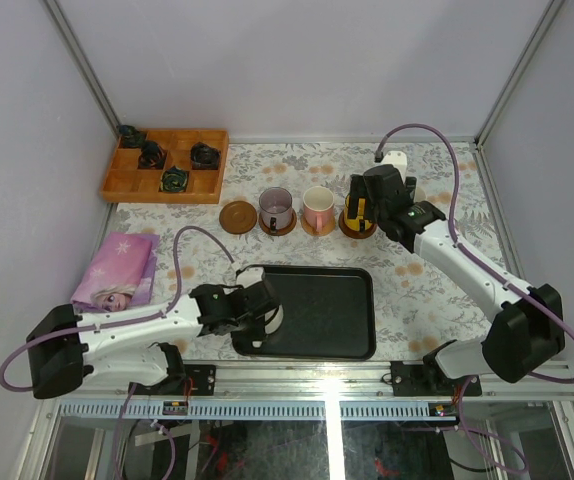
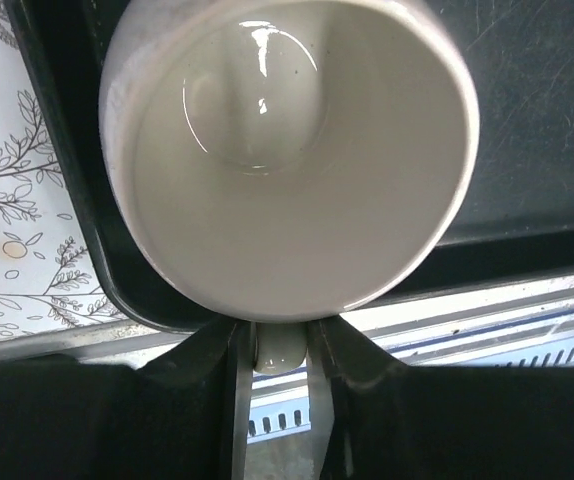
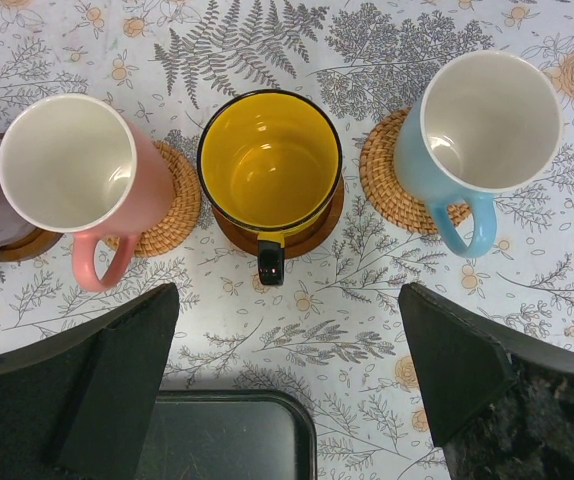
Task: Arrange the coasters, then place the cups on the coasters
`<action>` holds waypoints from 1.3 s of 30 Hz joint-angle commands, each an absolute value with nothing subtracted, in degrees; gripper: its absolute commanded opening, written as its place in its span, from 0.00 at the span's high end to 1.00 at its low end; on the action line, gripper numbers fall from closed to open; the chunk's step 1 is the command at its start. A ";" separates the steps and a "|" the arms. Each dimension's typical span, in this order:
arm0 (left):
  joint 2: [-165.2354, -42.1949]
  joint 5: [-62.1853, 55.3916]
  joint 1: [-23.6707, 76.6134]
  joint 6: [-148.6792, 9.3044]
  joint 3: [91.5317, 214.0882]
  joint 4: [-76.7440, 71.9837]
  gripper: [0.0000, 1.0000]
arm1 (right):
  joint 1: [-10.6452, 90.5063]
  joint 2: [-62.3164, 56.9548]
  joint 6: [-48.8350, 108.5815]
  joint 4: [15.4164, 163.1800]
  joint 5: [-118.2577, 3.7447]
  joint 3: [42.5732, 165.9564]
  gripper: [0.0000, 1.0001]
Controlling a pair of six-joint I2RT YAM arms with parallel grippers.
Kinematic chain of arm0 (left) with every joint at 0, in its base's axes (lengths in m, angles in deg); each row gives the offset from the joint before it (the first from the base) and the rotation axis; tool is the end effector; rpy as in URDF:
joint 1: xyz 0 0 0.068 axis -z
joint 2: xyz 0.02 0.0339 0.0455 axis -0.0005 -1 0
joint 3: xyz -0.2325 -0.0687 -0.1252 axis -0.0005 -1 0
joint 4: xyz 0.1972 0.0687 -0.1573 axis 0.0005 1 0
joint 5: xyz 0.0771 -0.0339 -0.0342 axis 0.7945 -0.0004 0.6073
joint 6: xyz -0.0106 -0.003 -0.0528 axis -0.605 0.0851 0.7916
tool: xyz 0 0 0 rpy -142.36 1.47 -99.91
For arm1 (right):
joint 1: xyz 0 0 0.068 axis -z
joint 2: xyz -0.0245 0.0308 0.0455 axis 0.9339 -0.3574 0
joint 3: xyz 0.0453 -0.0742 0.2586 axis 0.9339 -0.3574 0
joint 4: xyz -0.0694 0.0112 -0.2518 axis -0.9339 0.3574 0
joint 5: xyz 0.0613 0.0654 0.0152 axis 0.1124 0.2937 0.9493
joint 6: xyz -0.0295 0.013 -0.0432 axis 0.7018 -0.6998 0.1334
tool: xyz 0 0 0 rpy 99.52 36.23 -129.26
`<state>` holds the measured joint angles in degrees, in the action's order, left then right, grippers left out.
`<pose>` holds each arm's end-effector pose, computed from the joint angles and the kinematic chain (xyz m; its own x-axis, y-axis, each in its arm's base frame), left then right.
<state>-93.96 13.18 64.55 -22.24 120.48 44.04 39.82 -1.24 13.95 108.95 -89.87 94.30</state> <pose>0.0884 -0.1738 0.1986 -0.9559 0.0349 -0.2916 0.1030 0.9697 -0.2215 0.2801 0.1396 0.3126 -0.5059 0.1184 -0.8544 0.0623 0.9930 0.1007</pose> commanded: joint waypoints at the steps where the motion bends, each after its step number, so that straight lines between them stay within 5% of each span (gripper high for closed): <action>1: -96.91 17.74 64.86 -23.35 121.29 43.56 1.00 | 40.15 -1.98 13.47 107.73 -90.84 95.60 0.01; 10: -96.94 29.52 63.75 -27.58 128.18 48.36 1.00 | 40.14 -1.23 13.86 107.54 -91.81 95.43 0.01; 18: -96.51 32.26 53.04 -36.35 132.71 44.18 1.00 | 40.12 0.41 14.74 106.43 -95.04 94.61 0.01; 39: -111.52 30.95 25.37 -56.24 142.92 16.16 1.00 | 40.10 -2.85 16.32 101.48 -96.96 94.25 0.01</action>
<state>-109.74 29.81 29.99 -51.38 139.10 29.44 39.85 -1.87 15.37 105.02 -94.50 94.21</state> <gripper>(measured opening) 0.200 0.993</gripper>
